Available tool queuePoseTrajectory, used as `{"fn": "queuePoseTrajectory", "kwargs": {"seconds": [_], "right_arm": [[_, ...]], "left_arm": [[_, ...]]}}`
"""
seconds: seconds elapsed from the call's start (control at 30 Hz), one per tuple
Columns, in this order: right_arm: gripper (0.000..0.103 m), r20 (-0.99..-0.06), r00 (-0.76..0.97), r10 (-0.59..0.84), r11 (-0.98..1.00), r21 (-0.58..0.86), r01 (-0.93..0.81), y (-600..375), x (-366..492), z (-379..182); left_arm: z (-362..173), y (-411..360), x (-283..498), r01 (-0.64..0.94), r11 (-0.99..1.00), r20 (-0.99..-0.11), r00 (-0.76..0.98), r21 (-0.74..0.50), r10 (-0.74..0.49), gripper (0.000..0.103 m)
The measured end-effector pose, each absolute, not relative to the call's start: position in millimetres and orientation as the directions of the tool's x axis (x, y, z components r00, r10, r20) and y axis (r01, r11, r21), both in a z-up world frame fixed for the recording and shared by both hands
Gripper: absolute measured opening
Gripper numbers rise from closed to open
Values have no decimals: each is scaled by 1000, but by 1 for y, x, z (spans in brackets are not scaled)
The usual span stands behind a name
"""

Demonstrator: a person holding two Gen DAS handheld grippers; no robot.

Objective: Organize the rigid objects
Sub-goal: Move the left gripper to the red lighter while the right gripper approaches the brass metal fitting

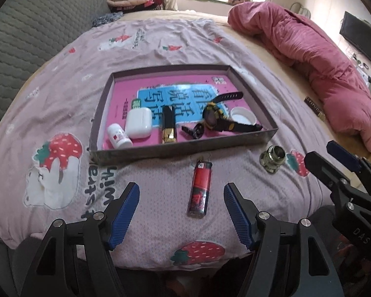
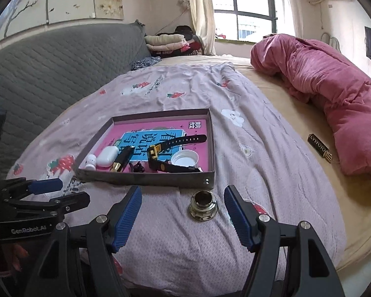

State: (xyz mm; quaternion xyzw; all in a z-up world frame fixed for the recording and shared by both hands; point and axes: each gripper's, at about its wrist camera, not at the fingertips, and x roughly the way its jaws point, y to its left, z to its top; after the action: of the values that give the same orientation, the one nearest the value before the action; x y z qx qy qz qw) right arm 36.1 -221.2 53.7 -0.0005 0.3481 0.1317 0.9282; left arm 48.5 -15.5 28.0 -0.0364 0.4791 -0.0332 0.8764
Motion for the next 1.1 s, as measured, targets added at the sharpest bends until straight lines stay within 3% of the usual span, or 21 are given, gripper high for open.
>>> {"fn": "queuePoseTrajectory", "kwargs": {"seconds": [1.1], "right_arm": [[69, -715, 664, 220, 973, 107, -207, -225, 62, 13]], "left_arm": [[-24, -35, 68, 50, 996, -891, 445, -74, -89, 72]]}}
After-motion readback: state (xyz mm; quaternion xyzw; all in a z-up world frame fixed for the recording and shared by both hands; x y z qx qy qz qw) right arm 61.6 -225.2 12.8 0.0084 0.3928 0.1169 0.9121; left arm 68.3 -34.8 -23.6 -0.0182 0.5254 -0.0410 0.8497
